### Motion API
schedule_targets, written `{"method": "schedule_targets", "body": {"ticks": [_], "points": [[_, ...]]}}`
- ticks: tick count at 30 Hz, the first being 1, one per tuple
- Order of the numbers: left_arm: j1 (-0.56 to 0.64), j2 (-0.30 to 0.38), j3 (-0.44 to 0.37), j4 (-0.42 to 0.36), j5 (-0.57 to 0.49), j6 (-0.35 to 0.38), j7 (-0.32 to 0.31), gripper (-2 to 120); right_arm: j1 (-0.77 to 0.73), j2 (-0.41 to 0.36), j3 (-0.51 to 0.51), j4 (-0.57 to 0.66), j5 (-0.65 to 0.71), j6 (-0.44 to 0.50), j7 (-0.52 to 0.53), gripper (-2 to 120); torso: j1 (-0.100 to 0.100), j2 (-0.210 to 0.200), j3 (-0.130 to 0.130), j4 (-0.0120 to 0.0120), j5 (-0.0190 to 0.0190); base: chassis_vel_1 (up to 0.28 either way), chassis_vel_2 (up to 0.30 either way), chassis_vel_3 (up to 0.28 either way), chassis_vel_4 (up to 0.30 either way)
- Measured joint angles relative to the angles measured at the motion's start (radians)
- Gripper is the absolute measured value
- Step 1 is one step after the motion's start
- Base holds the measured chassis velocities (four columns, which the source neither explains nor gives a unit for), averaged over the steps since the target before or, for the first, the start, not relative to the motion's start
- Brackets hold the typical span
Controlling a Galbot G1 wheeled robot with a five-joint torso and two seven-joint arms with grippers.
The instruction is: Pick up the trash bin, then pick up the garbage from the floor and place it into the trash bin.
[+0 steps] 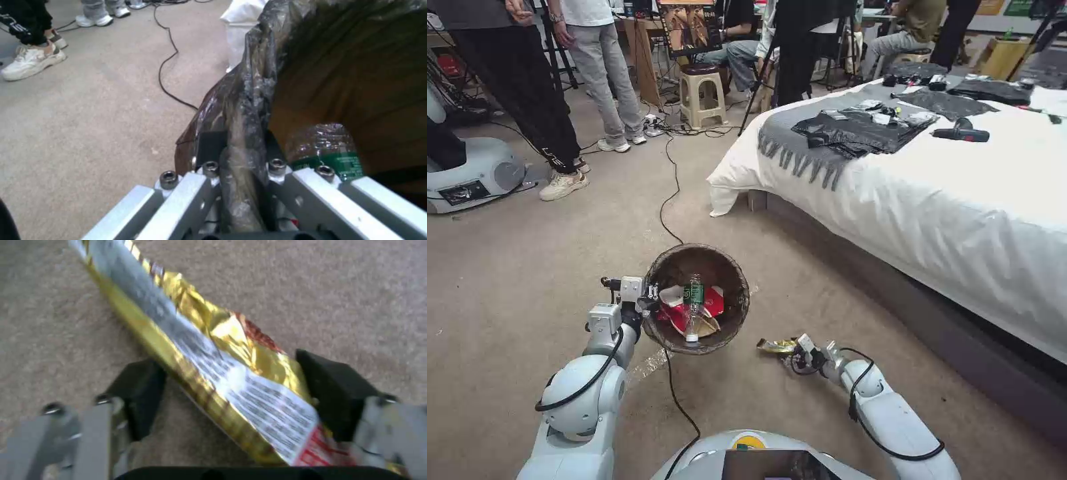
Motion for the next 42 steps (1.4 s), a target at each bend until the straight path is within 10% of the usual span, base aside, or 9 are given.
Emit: {"method": "schedule_targets", "body": {"ticks": [18, 26, 42], "points": [[0.001, 0.0, 0.01, -0.002, 0.005, -0.002, 0.001, 3, -0.021, -0.003, 0.009, 0.026, 0.006, 0.0, 0.045, 0, 0.0, 0.0, 0.0, -0.0001, 0.0, 0.0, 0.0, 0.0, 0.0], [0.003, 0.0, 0.01, -0.009, 0.005, -0.003, 0.001, 3, -0.03, -0.001, 0.02, 0.052, 0.006, 0.01, 0.077, 0, 0.0, 0.0, 0.0, 0.0, 0.0001, 0.0, 0.0, 0.0, 0.0], [0.002, 0.003, 0.005, -0.015, -0.002, 0.001, 0.0, 3, -0.258, -0.061, 0.247, 0.633, 0.199, -0.055, 0.131, 0, 0.0, 0.0, 0.0, -0.0001, -0.0004, 0.0, 0.0, 0.0, 0.0]]}}
